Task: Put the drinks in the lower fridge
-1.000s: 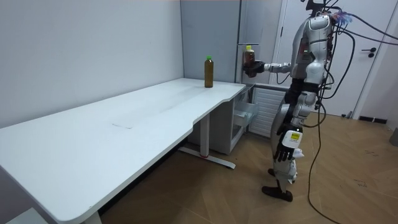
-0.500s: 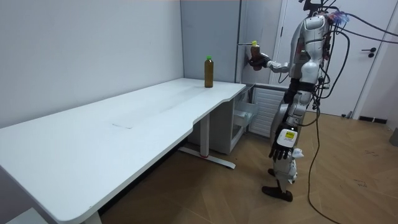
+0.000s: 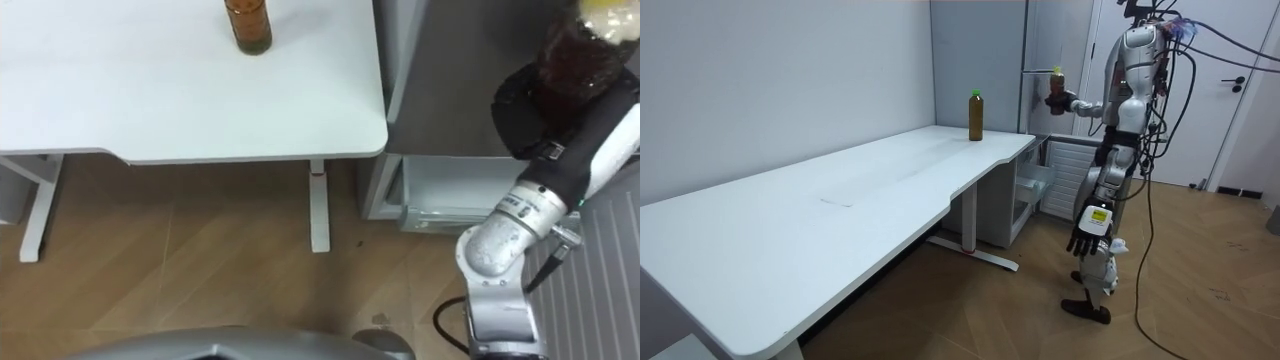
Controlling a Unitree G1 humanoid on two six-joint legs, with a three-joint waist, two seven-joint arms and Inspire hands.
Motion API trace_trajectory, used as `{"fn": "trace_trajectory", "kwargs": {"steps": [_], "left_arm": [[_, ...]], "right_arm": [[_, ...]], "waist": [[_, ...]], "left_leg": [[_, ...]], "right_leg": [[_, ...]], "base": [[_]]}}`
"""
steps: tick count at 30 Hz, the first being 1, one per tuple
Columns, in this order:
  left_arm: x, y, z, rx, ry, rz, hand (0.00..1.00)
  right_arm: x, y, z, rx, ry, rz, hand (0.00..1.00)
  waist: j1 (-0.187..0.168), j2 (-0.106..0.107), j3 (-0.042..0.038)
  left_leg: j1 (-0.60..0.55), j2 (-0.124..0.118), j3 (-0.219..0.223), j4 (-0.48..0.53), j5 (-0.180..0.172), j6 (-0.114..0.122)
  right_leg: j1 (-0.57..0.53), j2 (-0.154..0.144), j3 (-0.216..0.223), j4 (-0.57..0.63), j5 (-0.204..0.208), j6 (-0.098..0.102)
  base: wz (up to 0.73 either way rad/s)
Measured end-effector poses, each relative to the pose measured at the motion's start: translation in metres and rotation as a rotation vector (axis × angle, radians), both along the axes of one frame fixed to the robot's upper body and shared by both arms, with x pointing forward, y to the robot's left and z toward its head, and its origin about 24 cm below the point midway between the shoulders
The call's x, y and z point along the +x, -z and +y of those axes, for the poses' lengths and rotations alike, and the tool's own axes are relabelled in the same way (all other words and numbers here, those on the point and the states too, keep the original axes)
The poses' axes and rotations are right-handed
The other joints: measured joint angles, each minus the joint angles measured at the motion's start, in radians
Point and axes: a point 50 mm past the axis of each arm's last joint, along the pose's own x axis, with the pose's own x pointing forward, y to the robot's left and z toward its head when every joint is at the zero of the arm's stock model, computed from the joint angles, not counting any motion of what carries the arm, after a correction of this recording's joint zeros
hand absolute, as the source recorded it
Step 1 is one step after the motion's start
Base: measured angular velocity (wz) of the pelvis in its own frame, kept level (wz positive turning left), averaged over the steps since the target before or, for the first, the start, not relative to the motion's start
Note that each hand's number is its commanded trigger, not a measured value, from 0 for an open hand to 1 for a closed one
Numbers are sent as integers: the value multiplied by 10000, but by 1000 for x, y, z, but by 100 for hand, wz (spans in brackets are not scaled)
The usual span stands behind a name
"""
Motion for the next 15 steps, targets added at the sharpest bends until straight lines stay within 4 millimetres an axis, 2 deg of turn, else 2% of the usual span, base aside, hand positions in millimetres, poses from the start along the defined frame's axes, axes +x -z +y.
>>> {"fn": "trace_trajectory", "kwargs": {"steps": [4, 8, 15], "left_arm": [[3, 0, 0, -29, 49, -205, 0], [3, 0, -1, -74, 78, -274, 0], [-2, 0, -1, -86, 47, -154, 0]], "right_arm": [[-3, 22, -8, 1982, 379, 502, 100], [-5, 45, -14, 3458, 784, 1133, 100], [-6, 57, -19, 5164, 1132, 1220, 100]], "waist": [[-67, 27, 1], [-136, 159, 55], [-203, 188, 48]], "left_leg": [[4, 4, -1, -4, -1, 2], [-9, 20, 9, -2, -1, 3], [-43, -2, -31, -3, 2, 0]], "right_leg": [[-1, -11, -62, 3, -1, 1], [-47, -22, -58, 13, -9, 12], [-64, -16, -92, 23, -21, 9]], "base": [[0], [0], [1]]}}
